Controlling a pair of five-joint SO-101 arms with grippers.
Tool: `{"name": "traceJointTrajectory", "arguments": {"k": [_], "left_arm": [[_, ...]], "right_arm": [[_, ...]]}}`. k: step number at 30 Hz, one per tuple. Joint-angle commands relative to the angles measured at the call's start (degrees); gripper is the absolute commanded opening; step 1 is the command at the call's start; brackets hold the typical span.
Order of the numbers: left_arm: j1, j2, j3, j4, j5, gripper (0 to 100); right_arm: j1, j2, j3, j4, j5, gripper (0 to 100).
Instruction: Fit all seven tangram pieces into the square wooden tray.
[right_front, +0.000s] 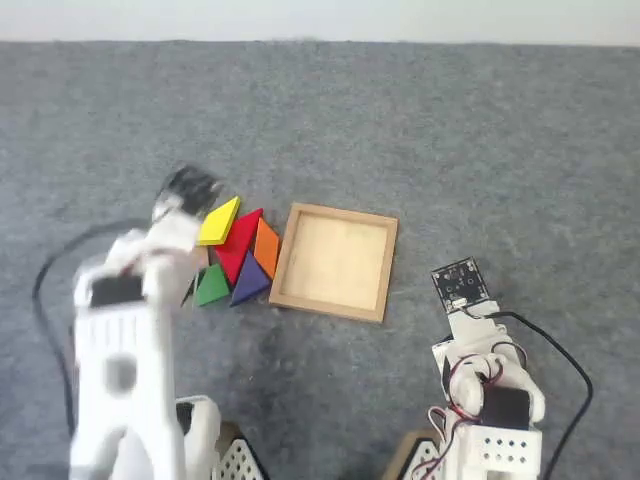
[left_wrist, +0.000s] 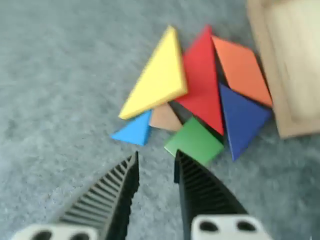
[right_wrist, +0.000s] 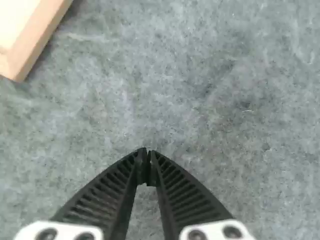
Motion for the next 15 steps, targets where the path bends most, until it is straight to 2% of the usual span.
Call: {"name": "traceJointTrajectory", "arguments": {"k": [1,6,15], "left_arm": [[3.0,23.5,-17.8,1.0,-0.6,12],[4.0,38.8,-29.5,0.9,1.7,17],[9.1,49.1,-31.6,-5.0,-1.2,17]], "right_arm": [[-0.2,-0.9,1.0,0.0,0.4,0.8],[-0.2,-0.9,1.0,0.0,0.4,0.8],[-0.2,-0.9,1.0,0.0,0.4,0.8]]}}
